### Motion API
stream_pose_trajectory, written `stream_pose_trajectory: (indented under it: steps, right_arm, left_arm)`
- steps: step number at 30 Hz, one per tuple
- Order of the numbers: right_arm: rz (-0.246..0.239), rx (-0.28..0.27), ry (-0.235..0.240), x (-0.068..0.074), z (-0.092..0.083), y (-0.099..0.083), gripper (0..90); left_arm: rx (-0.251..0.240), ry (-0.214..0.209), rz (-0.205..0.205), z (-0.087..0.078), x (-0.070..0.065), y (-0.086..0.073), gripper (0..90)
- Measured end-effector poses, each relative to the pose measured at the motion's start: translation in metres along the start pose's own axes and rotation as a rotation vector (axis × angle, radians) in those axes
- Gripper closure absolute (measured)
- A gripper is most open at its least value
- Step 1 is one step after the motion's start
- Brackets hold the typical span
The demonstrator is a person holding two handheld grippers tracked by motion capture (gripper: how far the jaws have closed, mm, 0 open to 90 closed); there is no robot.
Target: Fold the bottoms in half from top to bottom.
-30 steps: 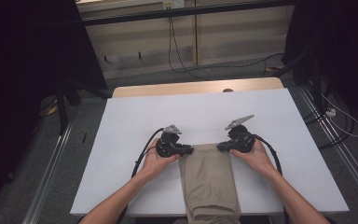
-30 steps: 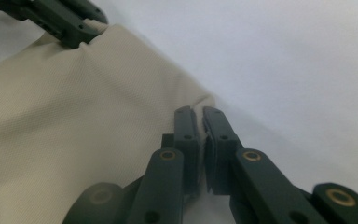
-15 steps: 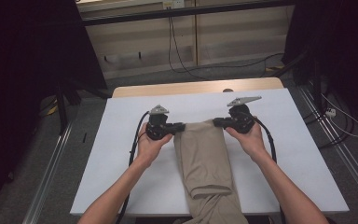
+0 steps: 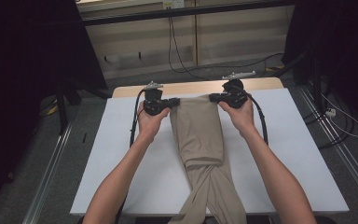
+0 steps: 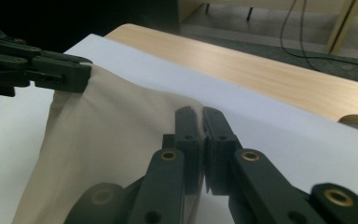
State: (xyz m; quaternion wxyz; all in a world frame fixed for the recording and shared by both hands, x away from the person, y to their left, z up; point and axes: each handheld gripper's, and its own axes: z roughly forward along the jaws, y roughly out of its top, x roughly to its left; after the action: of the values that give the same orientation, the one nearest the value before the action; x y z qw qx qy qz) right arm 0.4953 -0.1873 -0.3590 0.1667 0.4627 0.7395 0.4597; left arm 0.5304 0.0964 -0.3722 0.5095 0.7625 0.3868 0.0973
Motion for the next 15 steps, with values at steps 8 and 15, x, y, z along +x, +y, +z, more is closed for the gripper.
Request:
stream_pose_trajectory:
  steps: [8, 15]
  right_arm:
    - [0.033, -0.023, -0.042, -0.017, 0.013, 0.028, 86.3]
    - [0.052, -0.043, -0.076, -0.026, 0.022, 0.048, 86.3]
  left_arm:
    - [-0.032, 0.028, -0.05, 0.021, 0.018, 0.028, 84.4]
    - [-0.042, 0.061, -0.029, 0.025, 0.022, 0.051, 84.4]
